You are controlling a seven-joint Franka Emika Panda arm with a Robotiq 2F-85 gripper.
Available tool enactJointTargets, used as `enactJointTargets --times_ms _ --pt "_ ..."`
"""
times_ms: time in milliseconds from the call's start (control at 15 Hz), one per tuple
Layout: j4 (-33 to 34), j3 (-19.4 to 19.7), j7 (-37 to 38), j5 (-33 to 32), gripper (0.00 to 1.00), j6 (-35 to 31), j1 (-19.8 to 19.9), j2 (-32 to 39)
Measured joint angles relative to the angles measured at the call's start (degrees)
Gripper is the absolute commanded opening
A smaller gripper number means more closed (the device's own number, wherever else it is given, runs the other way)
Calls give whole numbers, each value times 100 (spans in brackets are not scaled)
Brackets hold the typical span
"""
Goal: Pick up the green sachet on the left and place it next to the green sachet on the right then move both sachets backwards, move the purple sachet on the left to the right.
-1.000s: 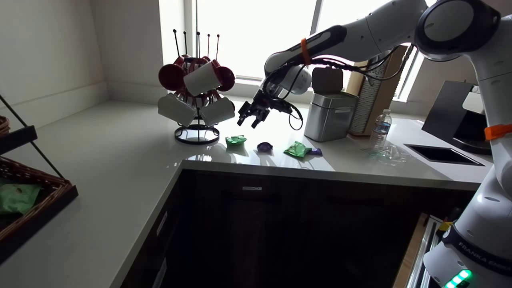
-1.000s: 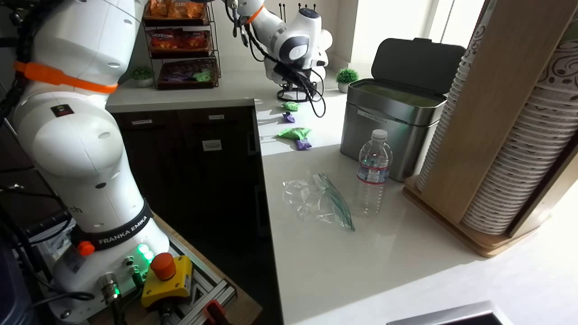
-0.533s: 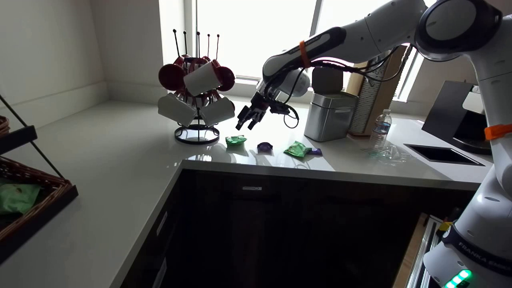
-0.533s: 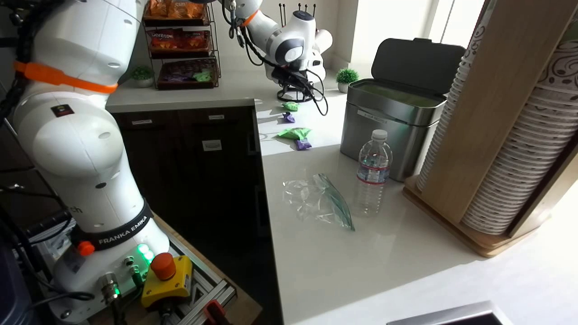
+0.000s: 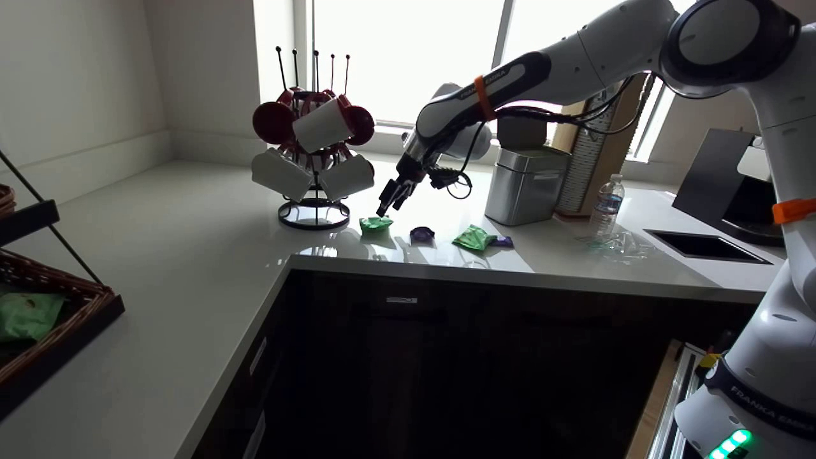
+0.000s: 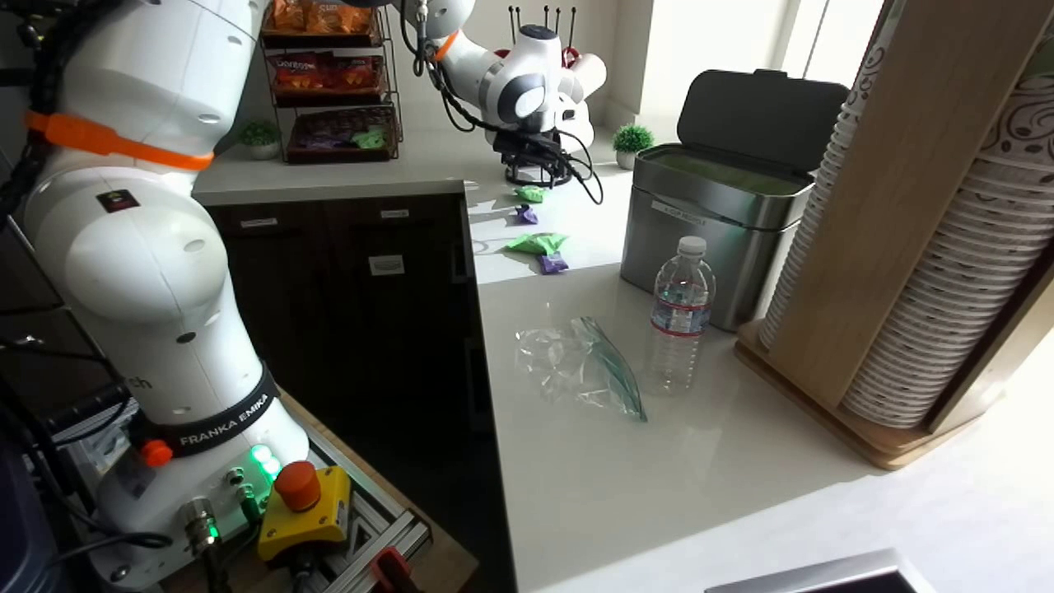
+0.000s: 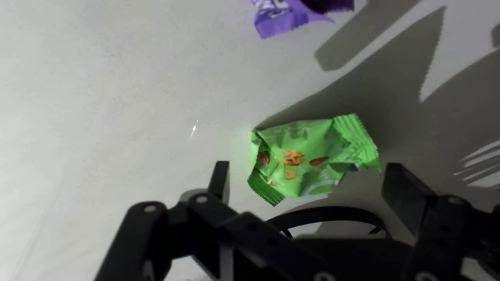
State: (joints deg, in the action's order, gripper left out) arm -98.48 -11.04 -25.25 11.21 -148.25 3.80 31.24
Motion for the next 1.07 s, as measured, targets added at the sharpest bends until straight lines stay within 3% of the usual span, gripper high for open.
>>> enactJointTargets --times_ms 200,267,333,400,933,1067 --pt "-71 78 59 -301 96 -264 -115 22" --pt "-86 107 96 -397 89 -343 -157 34" --pt "-89 128 134 -484 76 -381 -192 49" --pt "-90 143 168 -570 71 -395 -221 63" --pt "-90 245 305 -989 8 -404 -350 114" --pt "-89 245 320 -1011 1 -404 -352 115"
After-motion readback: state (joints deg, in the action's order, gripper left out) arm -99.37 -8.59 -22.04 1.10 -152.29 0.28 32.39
